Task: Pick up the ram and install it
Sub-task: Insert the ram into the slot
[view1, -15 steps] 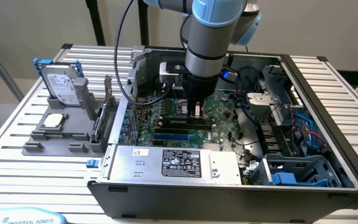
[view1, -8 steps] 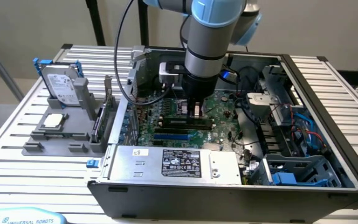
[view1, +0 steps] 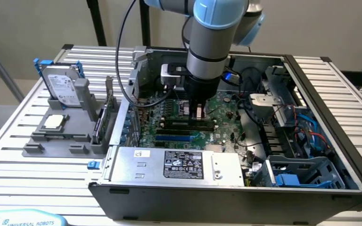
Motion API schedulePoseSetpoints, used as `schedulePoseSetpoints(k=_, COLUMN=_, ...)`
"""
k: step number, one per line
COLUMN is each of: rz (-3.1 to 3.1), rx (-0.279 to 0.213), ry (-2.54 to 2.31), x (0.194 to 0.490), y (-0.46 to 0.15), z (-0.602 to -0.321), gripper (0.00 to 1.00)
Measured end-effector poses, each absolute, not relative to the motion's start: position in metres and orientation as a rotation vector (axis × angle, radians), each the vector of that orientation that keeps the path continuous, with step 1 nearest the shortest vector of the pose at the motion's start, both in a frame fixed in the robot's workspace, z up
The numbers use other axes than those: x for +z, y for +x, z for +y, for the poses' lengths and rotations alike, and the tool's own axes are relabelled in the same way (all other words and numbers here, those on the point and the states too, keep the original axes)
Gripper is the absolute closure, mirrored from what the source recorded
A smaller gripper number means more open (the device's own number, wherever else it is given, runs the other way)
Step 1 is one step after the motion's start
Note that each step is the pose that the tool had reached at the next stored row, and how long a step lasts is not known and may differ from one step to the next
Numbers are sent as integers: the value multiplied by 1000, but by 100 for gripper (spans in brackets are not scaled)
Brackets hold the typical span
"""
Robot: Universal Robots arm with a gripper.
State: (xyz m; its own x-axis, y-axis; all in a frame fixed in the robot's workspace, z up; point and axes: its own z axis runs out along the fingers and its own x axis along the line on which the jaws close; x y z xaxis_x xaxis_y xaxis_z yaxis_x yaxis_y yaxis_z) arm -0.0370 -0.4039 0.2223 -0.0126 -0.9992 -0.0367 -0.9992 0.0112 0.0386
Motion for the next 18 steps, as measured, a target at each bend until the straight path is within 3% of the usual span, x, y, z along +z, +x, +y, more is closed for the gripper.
schedulePoseSetpoints(k=4, rz=-2233, rx=-84, ry=2207, x=222, y=-37, z=-404, gripper=85)
schedulePoseSetpoints(k=5, rz=-2233, rx=-84, ry=2207, x=222, y=-37, z=-404, gripper=79)
schedulePoseSetpoints(k=15, rz=-2232, rx=-89, ry=2206, x=246, y=-38, z=-404, gripper=79)
schedulePoseSetpoints(k=18, rz=-2232, rx=-89, ry=2206, x=246, y=-38, z=-404, gripper=89)
